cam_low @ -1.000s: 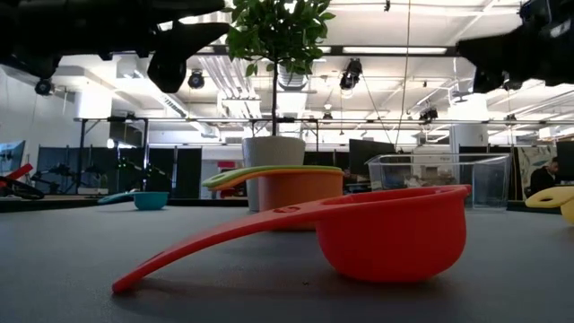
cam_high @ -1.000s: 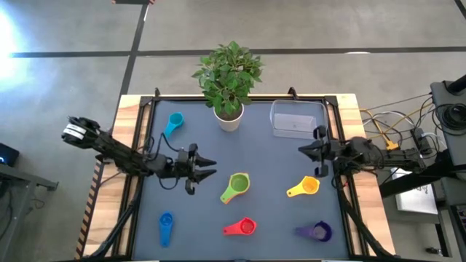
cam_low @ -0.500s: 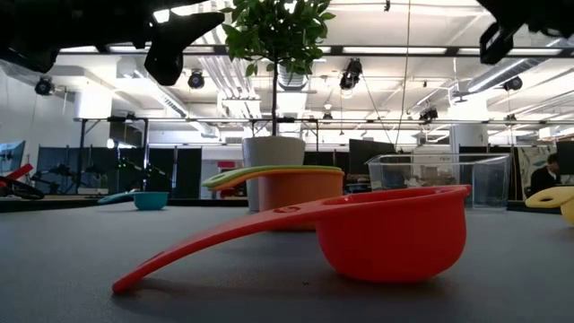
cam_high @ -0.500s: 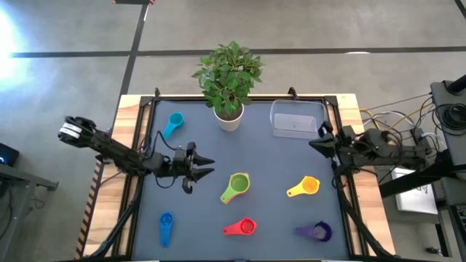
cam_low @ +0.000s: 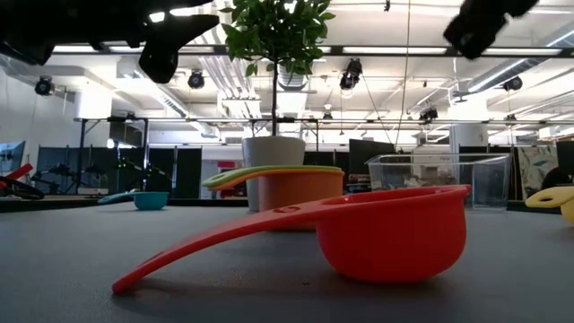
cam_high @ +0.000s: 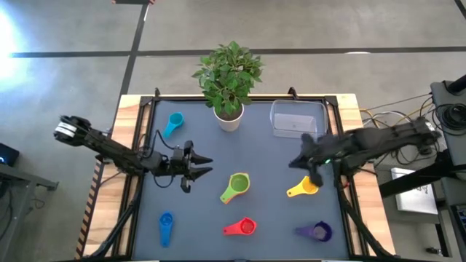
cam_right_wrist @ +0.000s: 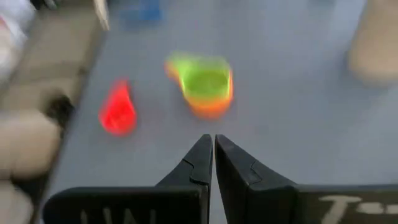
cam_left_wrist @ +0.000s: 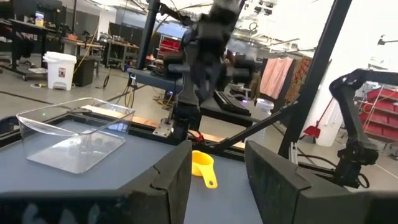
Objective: Nest measuring cups in basket
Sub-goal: Stack the purple measuring cup on top of the green measuring cup
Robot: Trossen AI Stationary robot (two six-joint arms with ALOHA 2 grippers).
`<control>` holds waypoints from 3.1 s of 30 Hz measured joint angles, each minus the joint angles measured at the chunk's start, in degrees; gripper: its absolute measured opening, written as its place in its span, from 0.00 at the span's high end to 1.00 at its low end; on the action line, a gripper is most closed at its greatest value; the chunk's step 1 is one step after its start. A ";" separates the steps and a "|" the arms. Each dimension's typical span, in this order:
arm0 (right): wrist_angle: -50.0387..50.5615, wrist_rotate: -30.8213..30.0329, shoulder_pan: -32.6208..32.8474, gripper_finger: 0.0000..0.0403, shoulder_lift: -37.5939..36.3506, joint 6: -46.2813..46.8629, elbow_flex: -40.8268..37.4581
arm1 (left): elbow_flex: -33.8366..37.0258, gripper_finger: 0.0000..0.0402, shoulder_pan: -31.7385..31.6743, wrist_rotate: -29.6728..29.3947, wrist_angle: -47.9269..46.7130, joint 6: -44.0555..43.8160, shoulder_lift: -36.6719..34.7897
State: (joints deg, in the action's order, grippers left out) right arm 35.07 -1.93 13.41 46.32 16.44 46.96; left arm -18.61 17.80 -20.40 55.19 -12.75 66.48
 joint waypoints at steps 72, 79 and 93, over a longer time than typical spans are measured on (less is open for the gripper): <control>11.04 0.47 48.67 0.95 35.50 57.37 1.58 | -0.11 0.67 -0.02 -0.05 -1.61 -3.48 -0.94; 12.08 -10.49 41.94 0.98 30.93 46.14 1.57 | -0.11 0.67 -0.04 2.38 -2.44 -4.31 -1.54; -18.24 1.96 0.90 0.98 25.30 -14.86 1.85 | -0.13 0.67 -0.02 2.97 -21.34 -6.33 -9.84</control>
State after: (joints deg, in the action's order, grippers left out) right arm 16.84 0.03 14.31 71.62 1.58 48.81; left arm -18.74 17.78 -17.43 33.85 -19.09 56.64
